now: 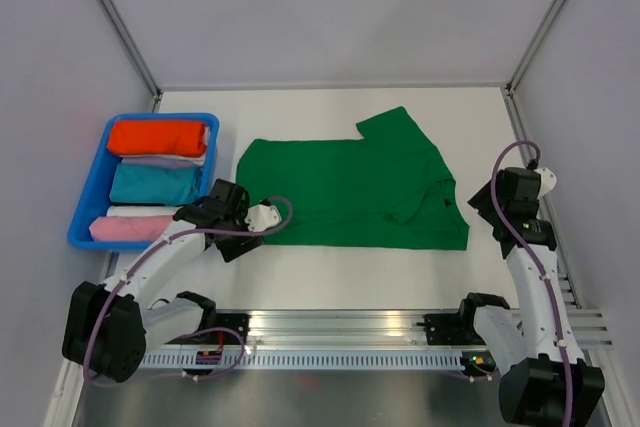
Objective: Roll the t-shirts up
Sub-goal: Fold the tshirt
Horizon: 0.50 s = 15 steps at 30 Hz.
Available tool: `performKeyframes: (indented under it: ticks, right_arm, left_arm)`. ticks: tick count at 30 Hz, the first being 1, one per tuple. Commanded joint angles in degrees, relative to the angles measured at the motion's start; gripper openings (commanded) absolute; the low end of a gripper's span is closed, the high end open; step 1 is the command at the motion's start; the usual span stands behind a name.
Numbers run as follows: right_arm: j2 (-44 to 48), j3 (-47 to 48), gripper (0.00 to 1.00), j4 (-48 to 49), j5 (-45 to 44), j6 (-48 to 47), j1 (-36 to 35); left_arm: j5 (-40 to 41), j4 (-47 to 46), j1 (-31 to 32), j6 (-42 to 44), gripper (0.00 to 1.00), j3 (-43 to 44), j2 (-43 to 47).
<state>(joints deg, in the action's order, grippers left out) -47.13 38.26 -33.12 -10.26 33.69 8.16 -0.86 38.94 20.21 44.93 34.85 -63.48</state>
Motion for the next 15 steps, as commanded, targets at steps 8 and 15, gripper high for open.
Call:
performKeyframes:
  ticks: [8,15]
  right_arm:
    - [-20.0,2.4,0.56,12.5,8.9,1.1,-15.4]
    - [-34.2,6.9,0.60,16.4,11.7,0.8,-19.1]
  left_arm:
    - [-4.2,4.8,-0.3,-8.1,0.73,13.7,-6.4]
    - [-3.9,2.1,-0.3,-11.3,0.72,13.1,-8.9]
